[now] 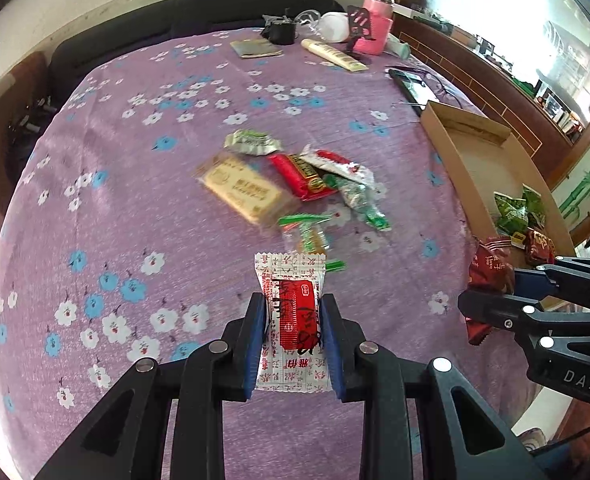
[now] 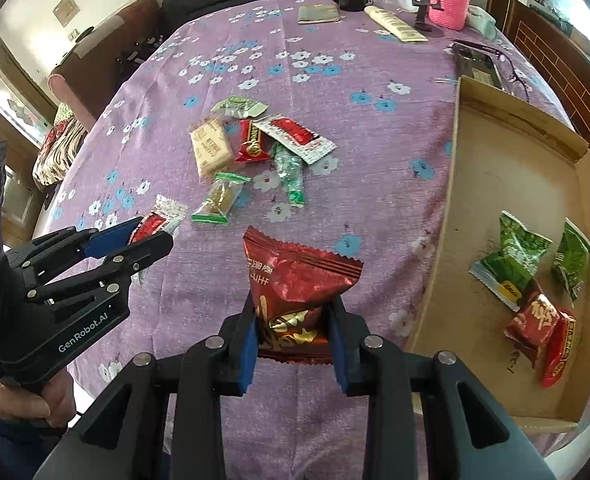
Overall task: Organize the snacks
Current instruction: 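Carry the white packet and red bag over the tray with both grippers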
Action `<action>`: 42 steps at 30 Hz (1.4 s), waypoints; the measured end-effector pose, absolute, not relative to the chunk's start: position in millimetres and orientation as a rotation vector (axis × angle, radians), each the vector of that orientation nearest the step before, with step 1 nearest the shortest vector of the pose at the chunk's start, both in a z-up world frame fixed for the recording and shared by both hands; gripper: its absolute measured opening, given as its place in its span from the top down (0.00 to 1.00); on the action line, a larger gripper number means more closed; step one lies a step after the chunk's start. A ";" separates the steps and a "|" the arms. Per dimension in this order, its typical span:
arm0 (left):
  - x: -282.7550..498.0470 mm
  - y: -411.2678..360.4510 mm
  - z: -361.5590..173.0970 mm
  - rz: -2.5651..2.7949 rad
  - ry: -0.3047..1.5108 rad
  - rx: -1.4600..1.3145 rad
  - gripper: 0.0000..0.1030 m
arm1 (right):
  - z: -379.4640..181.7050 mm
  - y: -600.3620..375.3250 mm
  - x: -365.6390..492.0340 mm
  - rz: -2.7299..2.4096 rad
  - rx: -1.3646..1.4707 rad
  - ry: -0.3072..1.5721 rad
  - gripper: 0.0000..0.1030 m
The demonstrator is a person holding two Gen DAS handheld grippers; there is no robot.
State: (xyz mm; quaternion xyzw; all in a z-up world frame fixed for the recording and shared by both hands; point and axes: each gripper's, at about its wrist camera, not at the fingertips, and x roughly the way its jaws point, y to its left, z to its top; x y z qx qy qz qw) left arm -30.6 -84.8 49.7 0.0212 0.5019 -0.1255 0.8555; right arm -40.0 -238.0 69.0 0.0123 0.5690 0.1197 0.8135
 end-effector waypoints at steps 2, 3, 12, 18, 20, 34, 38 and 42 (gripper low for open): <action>-30.5 -92.0 51.7 -0.272 1.050 0.056 0.73 | 70.5 -244.7 -41.5 0.248 0.033 1.209 0.71; -30.3 -95.2 52.4 -0.276 1.048 0.061 0.73 | 71.1 -248.0 -41.9 0.244 0.037 1.208 0.71; -27.4 -129.0 60.8 -0.320 1.025 0.108 0.73 | 80.8 -284.5 -46.5 0.192 0.085 1.176 0.71; -25.4 -151.4 67.8 -0.354 1.007 0.137 0.73 | 85.7 -311.7 -51.7 0.145 0.129 1.159 0.71; -24.1 -159.1 70.0 -0.368 1.002 0.147 0.73 | 87.3 -320.6 -54.3 0.128 0.144 1.152 0.71; -24.6 -219.7 83.6 -0.496 0.968 0.223 0.73 | 84.9 -379.9 -69.6 -0.007 0.250 1.144 0.71; -29.8 -239.9 84.8 -0.542 0.962 0.249 0.73 | 82.1 -392.1 -74.2 -0.033 0.268 1.151 0.71; -35.1 -258.7 82.8 -0.588 0.964 0.275 0.73 | 79.0 -403.1 -78.7 -0.053 0.284 1.160 0.71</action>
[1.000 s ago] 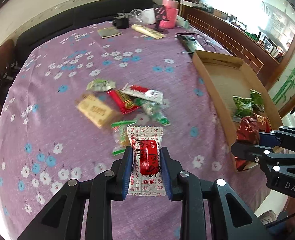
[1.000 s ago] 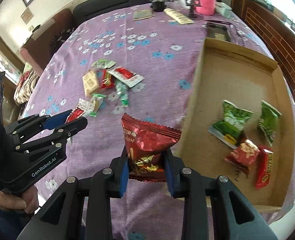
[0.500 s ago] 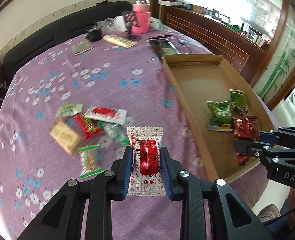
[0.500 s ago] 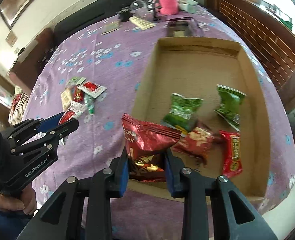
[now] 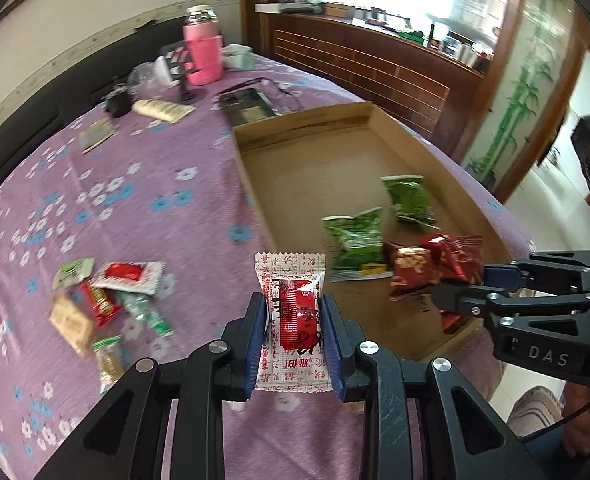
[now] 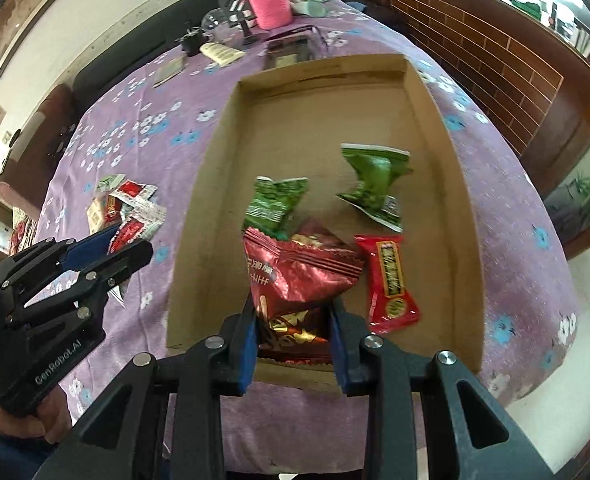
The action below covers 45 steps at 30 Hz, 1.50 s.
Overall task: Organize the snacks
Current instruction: 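Carry the white packet and red bag over the tray with both grippers, then lower both snacks into the tray and open both grippers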
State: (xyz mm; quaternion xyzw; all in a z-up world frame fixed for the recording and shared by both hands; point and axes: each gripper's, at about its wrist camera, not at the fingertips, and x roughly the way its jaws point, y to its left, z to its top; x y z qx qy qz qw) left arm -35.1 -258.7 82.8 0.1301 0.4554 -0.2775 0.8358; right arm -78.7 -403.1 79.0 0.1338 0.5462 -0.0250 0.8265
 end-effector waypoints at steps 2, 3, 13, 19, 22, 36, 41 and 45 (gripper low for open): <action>-37.2 -267.0 82.1 -0.608 0.963 0.288 0.73 | 77.8 -407.9 -80.6 -0.062 0.292 1.164 0.71; -38.1 -271.2 81.5 -0.616 0.962 0.295 0.73 | 77.1 -409.9 -81.0 -0.065 0.296 1.166 0.71; -41.2 -299.9 71.5 -0.677 0.986 0.321 0.73 | 71.4 -427.7 -81.4 -0.083 0.309 1.182 0.71; -42.4 -311.0 63.2 -0.696 1.002 0.340 0.73 | 62.1 -434.1 -75.8 -0.073 0.319 1.217 0.71; -40.2 -313.4 58.6 -0.696 1.016 0.336 0.73 | 56.9 -436.7 -73.6 -0.068 0.326 1.235 0.71; -39.3 -318.8 46.0 -0.696 1.045 0.341 0.73 | 48.7 -439.6 -66.4 -0.059 0.314 1.260 0.71; -39.1 -319.3 46.8 -0.697 1.041 0.343 0.73 | 48.9 -437.2 -66.5 -0.058 0.302 1.263 0.70; -39.4 -319.9 47.2 -0.699 1.040 0.347 0.73 | 52.1 -436.2 -68.9 -0.063 0.287 1.254 0.69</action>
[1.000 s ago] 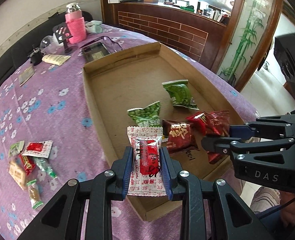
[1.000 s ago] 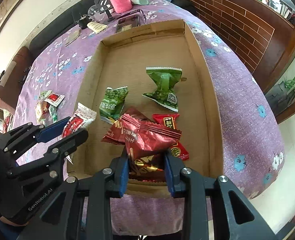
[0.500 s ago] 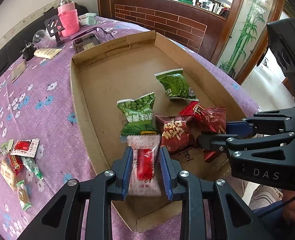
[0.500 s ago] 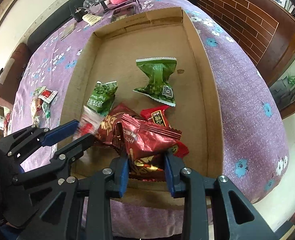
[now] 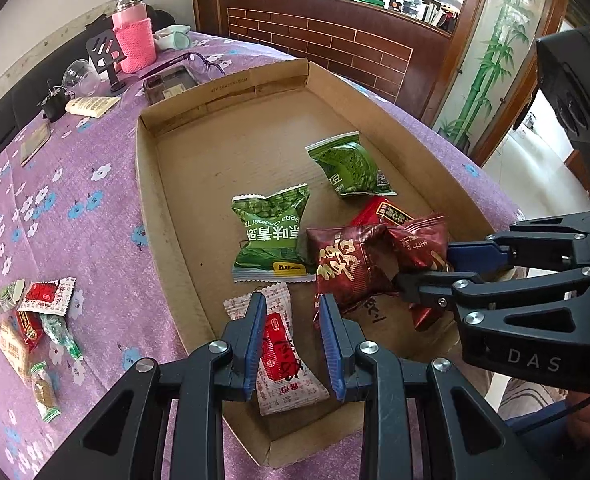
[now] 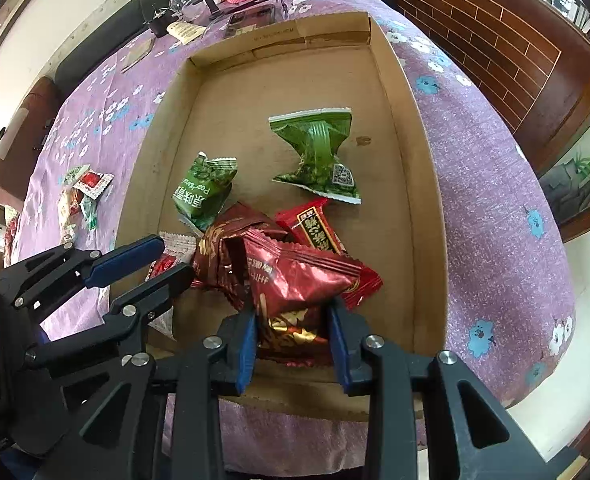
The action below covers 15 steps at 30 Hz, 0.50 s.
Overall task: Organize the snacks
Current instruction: 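Lower both snacks into the tray and open both grippers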
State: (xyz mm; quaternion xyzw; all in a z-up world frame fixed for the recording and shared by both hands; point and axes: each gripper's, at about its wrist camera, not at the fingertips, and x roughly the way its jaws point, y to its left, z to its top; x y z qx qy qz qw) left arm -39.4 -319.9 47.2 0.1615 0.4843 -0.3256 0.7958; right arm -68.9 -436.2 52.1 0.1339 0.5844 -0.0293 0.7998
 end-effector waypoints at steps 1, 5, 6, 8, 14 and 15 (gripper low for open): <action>-39.7 -320.1 47.3 -0.700 1.040 0.349 0.73 | 52.6 -435.6 -70.2 -0.063 0.286 1.253 0.67; -41.2 -320.3 48.6 -0.701 1.039 0.350 0.73 | 57.3 -434.7 -73.7 -0.070 0.275 1.237 0.63; -41.5 -320.1 49.0 -0.702 1.038 0.351 0.73 | 58.4 -434.7 -74.5 -0.072 0.274 1.233 0.63; -42.4 -320.3 49.5 -0.700 1.037 0.350 0.72 | 61.0 -434.3 -76.8 -0.078 0.271 1.224 0.62; -44.9 -315.6 55.9 -0.698 1.019 0.338 0.63 | 69.6 -431.2 -83.3 -0.091 0.257 1.196 0.62; -45.1 -314.5 57.0 -0.697 1.017 0.335 0.63 | 71.2 -430.4 -84.5 -0.094 0.252 1.190 0.62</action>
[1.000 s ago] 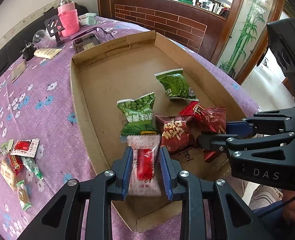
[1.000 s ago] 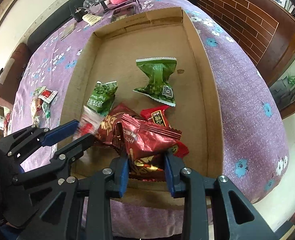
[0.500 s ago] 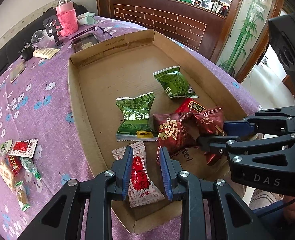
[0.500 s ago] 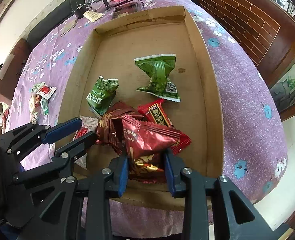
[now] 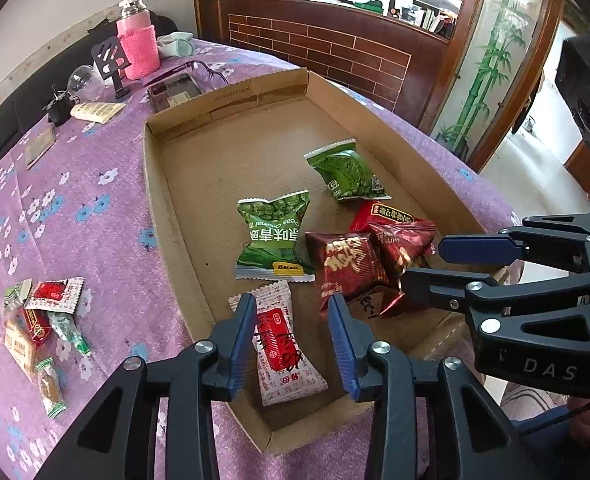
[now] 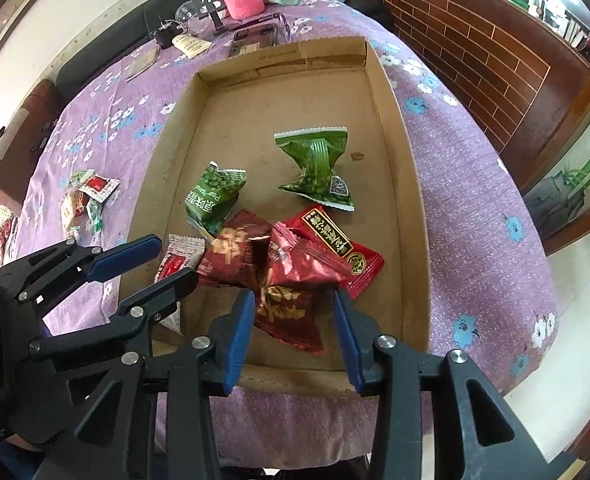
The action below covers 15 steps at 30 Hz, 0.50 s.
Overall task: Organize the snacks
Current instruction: 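Lower both snacks into the tray and open both grippers, then move both grippers back over the snack pile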
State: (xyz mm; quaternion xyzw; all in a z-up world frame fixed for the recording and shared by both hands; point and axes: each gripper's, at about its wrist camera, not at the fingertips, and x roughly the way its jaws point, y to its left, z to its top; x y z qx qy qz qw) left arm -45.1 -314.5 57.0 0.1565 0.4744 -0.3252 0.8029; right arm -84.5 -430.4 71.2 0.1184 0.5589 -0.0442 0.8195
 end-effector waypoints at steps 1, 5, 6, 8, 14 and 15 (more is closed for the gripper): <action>-45.4 -313.1 58.3 -0.696 1.013 0.333 0.63 | 72.7 -430.4 -85.5 -0.096 0.250 1.186 0.62; -45.1 -305.0 65.3 -0.686 0.995 0.319 0.62 | 80.2 -429.1 -88.8 -0.111 0.247 1.157 0.62; -45.3 -302.4 67.3 -0.683 0.991 0.314 0.62 | 81.2 -428.7 -88.6 -0.115 0.249 1.152 0.62; -44.7 -296.8 70.3 -0.677 0.986 0.303 0.62 | 83.7 -428.0 -88.9 -0.122 0.254 1.142 0.62; -42.7 -272.6 77.6 -0.635 0.978 0.262 0.62 | 88.9 -408.6 -86.3 -0.095 0.228 1.124 0.61; -43.1 -268.9 77.9 -0.628 0.977 0.259 0.62 | 89.3 -405.1 -85.4 -0.089 0.222 1.123 0.61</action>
